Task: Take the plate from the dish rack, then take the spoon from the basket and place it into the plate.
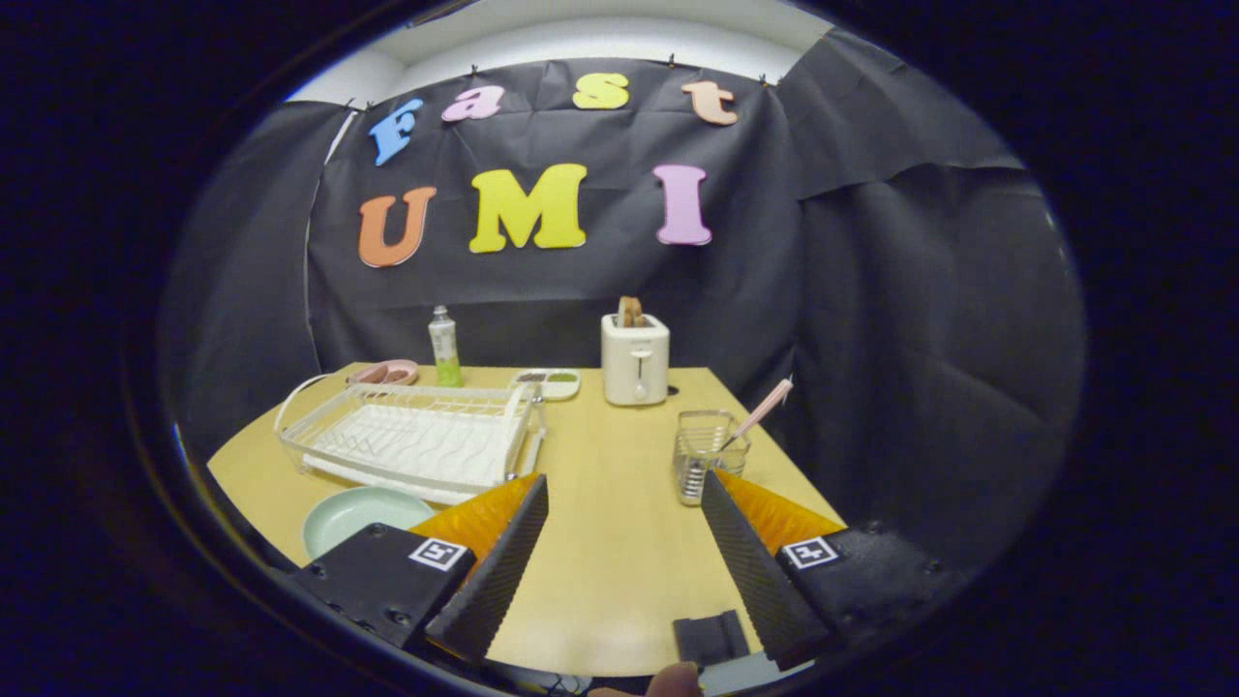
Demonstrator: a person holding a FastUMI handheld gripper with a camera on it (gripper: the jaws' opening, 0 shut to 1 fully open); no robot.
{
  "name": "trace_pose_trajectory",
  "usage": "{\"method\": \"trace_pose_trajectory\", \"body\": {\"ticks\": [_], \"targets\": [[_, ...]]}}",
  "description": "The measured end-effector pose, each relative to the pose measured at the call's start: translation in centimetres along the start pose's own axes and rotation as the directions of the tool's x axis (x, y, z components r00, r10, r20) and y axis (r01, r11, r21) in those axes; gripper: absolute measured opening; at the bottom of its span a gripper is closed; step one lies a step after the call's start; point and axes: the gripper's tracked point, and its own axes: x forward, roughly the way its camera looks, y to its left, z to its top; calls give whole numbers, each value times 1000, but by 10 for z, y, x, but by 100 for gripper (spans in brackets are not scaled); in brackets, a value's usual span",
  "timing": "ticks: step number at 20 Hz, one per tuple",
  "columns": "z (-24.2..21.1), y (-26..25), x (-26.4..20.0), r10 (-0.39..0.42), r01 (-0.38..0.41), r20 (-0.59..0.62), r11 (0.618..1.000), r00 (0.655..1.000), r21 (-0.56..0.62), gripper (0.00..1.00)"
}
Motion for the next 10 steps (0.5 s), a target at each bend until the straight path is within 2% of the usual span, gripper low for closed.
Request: {"method": "trace_pose_trajectory", "body": {"ticks": [4,10], "targets": [[14,-64,21,-31,28,38,997,999,71,100],[12,-107,128,24,-17,-29,974,999,226,100]]}}
